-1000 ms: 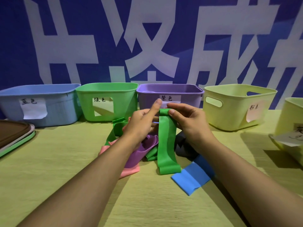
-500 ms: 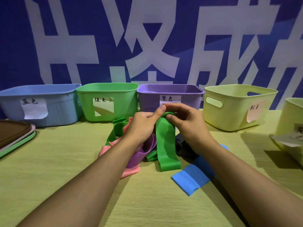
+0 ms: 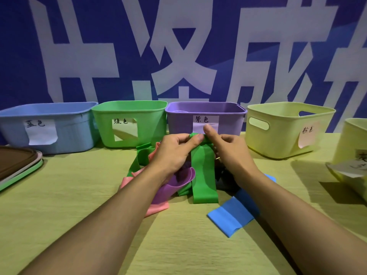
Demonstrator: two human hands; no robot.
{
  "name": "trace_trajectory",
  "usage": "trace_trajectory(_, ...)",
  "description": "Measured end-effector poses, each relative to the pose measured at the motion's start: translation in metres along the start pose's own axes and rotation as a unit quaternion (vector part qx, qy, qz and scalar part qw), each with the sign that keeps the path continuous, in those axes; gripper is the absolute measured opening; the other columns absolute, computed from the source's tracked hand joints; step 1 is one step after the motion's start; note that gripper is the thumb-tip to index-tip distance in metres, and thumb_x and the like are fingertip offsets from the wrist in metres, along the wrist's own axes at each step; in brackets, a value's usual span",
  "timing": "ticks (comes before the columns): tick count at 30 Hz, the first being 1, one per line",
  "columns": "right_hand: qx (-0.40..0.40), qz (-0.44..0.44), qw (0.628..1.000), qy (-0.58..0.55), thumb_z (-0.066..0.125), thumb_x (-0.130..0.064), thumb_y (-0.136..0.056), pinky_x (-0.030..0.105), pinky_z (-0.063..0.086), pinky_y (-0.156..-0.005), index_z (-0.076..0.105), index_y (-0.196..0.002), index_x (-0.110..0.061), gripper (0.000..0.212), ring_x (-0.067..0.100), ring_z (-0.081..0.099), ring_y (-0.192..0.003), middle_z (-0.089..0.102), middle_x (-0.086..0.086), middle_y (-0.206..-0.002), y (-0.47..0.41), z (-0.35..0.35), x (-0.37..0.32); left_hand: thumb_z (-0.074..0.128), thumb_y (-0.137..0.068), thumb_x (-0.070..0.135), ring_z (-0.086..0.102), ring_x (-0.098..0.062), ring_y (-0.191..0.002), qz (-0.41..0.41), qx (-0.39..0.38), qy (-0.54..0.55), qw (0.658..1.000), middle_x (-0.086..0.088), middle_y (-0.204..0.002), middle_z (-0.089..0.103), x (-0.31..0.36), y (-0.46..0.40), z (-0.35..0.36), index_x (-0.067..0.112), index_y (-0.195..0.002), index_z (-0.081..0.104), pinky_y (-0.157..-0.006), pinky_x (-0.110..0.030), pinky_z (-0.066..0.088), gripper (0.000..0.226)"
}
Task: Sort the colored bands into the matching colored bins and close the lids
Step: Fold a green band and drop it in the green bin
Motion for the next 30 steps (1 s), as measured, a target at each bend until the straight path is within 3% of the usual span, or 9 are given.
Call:
trace_trajectory(3, 0.013, -0.024, 1.0, -0.015, 0.073, -0.056, -0.087, 0.035, 0.055, -0.061, 0.074, -0.081, -0.001, 0.055, 0.02, 0.067, -0.062, 0.074, 0.017, -0.075, 0.002, -0.001, -0.004, 0.075, -0.088, 0.024, 0.073, -0.038, -0.096, 0.002, -0.003, 0.002, 1.0, -0.022, -0.102, 0.077, 0.0, 0.001, 0.001, 0.002, -0.102, 0.076, -0.094, -0.057, 0.056, 0.026)
trace_trajectory(8, 0.009, -0.031, 0.998, -0.049, 0.078, -0.039, -0.087, 0.027, 0.055, -0.059, 0.076, -0.085, -0.013, 0.026, 0.014, 0.072, -0.071, 0.078, 0.003, -0.079, -0.001, -0.001, -0.001, 0.072, -0.091, 0.005, 0.073, -0.03, -0.096, 0.012, -0.006, 0.005, 1.0, -0.019, -0.101, 0.078, 0.003, 0.002, 0.001, 0.006, -0.102, 0.075, -0.097, -0.045, 0.055, 0.011)
trace_trajectory(12, 0.0, -0.038, 0.993, -0.112, 0.079, -0.024, -0.086, 0.033, 0.061, -0.077, 0.077, -0.095, -0.008, 0.018, 0.021, 0.074, -0.085, 0.078, 0.01, -0.09, -0.005, 0.0, 0.002, 0.072, -0.089, 0.0, 0.075, -0.025, -0.093, 0.012, -0.011, 0.03, 0.999, -0.018, -0.1, 0.078, 0.007, 0.004, 0.002, 0.003, -0.105, 0.074, -0.094, -0.037, 0.059, 0.017)
trace_trajectory(15, -0.015, -0.043, 0.987, -0.152, 0.079, -0.016, -0.084, 0.036, 0.061, -0.086, 0.075, -0.1, -0.002, 0.022, 0.023, 0.074, -0.091, 0.077, 0.017, -0.098, -0.006, 0.002, 0.004, 0.073, -0.089, 0.01, 0.075, -0.02, -0.083, 0.008, -0.015, 0.06, 0.998, -0.016, -0.097, 0.077, 0.012, 0.004, 0.002, 0.001, -0.104, 0.075, -0.078, -0.026, 0.062, 0.018)
trace_trajectory(18, -0.03, -0.034, 0.983, -0.18, 0.081, -0.02, -0.076, 0.041, 0.058, -0.095, 0.074, -0.108, 0.002, 0.039, 0.029, 0.073, -0.101, 0.077, 0.019, -0.104, -0.006, 0.006, 0.006, 0.074, -0.084, 0.027, 0.075, -0.02, -0.077, -0.008, -0.004, 0.1, 0.995, -0.016, -0.094, 0.077, 0.012, 0.004, 0.002, 0.0, -0.104, 0.075, -0.073, -0.025, 0.063, 0.034)
trace_trajectory(21, -0.047, -0.015, 0.977, -0.208, 0.08, -0.016, -0.075, 0.042, 0.057, -0.098, 0.072, -0.113, 0.002, 0.043, 0.033, 0.072, -0.108, 0.076, 0.02, -0.109, -0.007, 0.008, 0.007, 0.07, -0.093, 0.017, 0.075, -0.02, -0.076, 0.001, 0.029, 0.088, 0.996, -0.015, -0.09, 0.078, 0.012, 0.003, 0.0, 0.004, -0.097, 0.076, -0.067, -0.026, 0.062, 0.015)
trace_trajectory(25, -0.081, 0.039, 0.968, -0.232, 0.075, -0.014, -0.087, 0.034, 0.06, -0.082, 0.072, -0.118, -0.004, 0.032, 0.028, 0.072, -0.105, 0.076, 0.016, -0.113, -0.002, 0.01, 0.006, 0.07, -0.092, 0.01, 0.073, -0.027, -0.089, 0.022, 0.043, 0.066, 0.997, -0.017, -0.097, 0.077, 0.012, 0.002, -0.002, 0.008, -0.094, 0.078, -0.081, -0.034, 0.063, 0.008)
trace_trajectory(28, -0.11, 0.084, 0.971, -0.196, 0.068, -0.034, -0.096, 0.042, 0.059, -0.093, 0.073, -0.118, -0.004, 0.037, 0.033, 0.073, -0.106, 0.076, 0.019, -0.112, 0.002, 0.012, 0.005, 0.072, -0.091, 0.008, 0.073, -0.032, -0.096, 0.03, 0.053, 0.064, 0.996, -0.02, -0.101, 0.077, 0.014, 0.002, -0.004, 0.008, -0.096, 0.078, -0.09, -0.04, 0.06, 0.009)
trace_trajectory(30, -0.117, 0.105, 0.973, -0.171, 0.063, -0.046, -0.097, 0.044, 0.061, -0.088, 0.073, -0.115, 0.0, 0.051, 0.035, 0.074, -0.1, 0.076, 0.021, -0.106, 0.005, 0.013, 0.003, 0.074, -0.089, 0.007, 0.073, -0.034, -0.098, 0.037, 0.063, 0.057, 0.996, -0.021, -0.101, 0.077, 0.014, 0.001, -0.007, 0.01, -0.096, 0.079, -0.095, -0.044, 0.058, 0.009)
Point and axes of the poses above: each hand's wrist, its own y-axis away from the middle knuckle, its own z-axis out of the palm, x = y × z, the point moved 5 cm from there along -y, towards the middle knuckle
